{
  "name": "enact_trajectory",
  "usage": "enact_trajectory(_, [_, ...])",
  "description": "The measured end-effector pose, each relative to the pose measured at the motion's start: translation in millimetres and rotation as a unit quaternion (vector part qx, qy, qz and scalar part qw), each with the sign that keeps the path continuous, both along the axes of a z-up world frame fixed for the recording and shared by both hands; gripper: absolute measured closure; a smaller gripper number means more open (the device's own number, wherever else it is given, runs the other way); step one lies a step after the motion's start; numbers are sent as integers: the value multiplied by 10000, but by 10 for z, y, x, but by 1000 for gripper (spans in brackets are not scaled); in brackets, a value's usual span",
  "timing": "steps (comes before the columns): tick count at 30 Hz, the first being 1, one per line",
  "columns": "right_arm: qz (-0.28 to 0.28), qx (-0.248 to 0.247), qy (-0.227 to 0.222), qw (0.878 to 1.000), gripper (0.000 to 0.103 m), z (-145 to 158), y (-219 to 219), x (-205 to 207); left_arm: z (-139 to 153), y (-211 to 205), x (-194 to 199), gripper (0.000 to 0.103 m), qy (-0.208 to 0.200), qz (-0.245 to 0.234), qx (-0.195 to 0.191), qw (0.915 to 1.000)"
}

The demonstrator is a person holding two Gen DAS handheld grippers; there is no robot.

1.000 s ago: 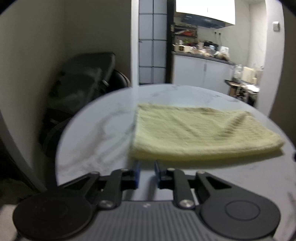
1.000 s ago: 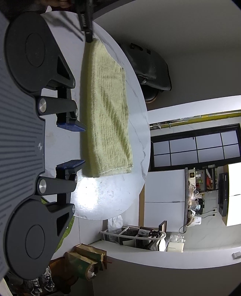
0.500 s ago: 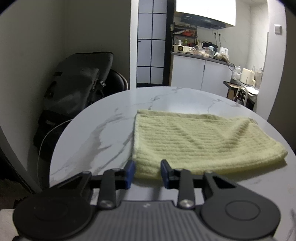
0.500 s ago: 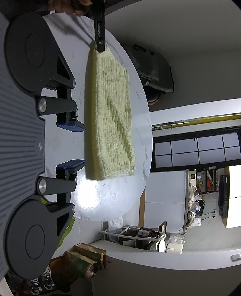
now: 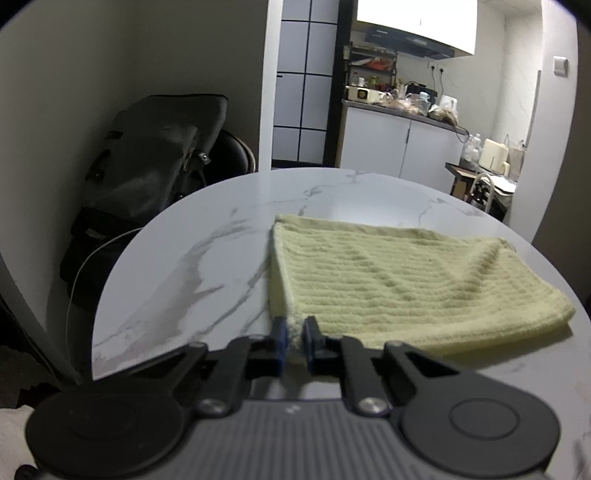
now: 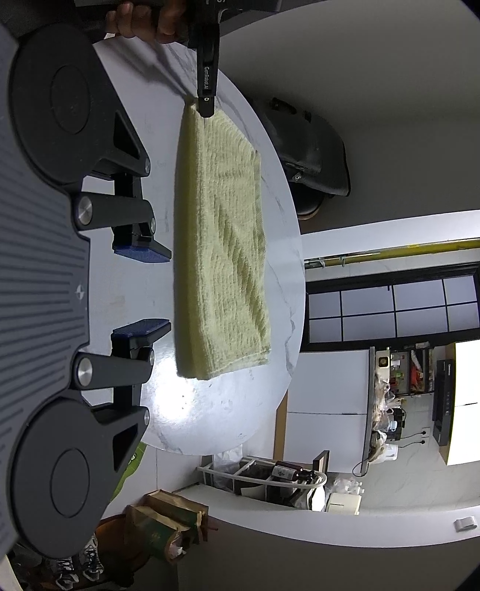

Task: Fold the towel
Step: 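Close the left tool on the folded towel's edge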

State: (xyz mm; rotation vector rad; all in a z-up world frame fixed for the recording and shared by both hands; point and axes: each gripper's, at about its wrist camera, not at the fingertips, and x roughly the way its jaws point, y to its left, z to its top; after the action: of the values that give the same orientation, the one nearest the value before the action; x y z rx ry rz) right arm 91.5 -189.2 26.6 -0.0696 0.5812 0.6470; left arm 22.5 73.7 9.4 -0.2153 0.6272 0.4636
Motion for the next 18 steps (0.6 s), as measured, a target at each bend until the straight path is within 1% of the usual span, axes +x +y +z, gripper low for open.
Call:
enact_trajectory(6, [83, 4, -17, 10000, 65, -7, 6, -90, -1, -83, -93, 92, -41, -71, 53, 10000])
enact_trajectory(18, [193, 20, -83, 9998, 65, -77, -18, -330, 5, -336, -317, 92, -198, -318, -35, 9993])
